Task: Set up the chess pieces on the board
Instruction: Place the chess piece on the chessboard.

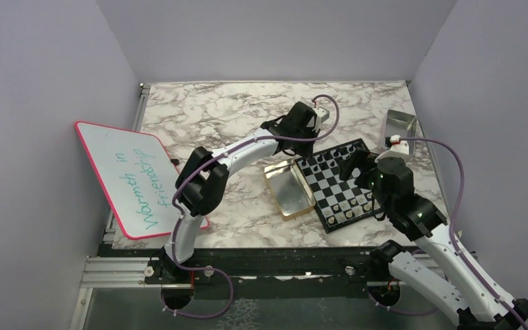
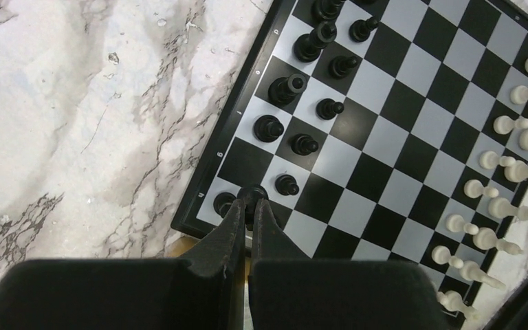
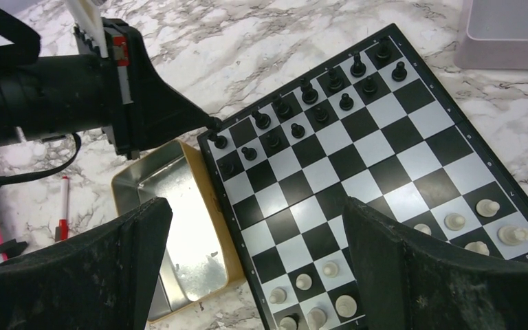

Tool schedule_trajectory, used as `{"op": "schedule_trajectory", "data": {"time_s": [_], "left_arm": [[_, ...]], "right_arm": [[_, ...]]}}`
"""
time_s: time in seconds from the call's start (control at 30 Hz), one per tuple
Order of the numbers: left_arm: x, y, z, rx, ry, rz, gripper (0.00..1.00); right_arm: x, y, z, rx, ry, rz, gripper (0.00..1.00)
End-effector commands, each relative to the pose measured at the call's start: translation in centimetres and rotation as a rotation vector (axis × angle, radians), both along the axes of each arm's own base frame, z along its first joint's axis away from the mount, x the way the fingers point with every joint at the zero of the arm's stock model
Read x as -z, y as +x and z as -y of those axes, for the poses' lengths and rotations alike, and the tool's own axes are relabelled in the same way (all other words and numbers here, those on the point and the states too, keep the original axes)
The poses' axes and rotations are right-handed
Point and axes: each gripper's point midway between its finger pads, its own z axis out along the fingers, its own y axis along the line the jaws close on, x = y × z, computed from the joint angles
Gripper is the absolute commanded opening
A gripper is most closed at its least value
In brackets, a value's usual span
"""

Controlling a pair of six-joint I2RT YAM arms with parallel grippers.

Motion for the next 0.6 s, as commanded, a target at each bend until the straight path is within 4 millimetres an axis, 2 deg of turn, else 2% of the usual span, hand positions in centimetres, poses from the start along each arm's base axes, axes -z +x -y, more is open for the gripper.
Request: {"op": "schedule_trajectory", "data": {"time_s": [0.0,0.57], "left_arm": [[-0.3,1.1,0.9,0.0,0.025,0.057,0.0],[2.7,1.5,1.7,0.009,0.08,0.042,0.03]], "right_arm": [[-0.6,-0.7,0.8,0.009,-0.014,0.021,1.0],[-1.3,-1.2,1.1,-0.009,-0.014,0.075,1.0]]}}
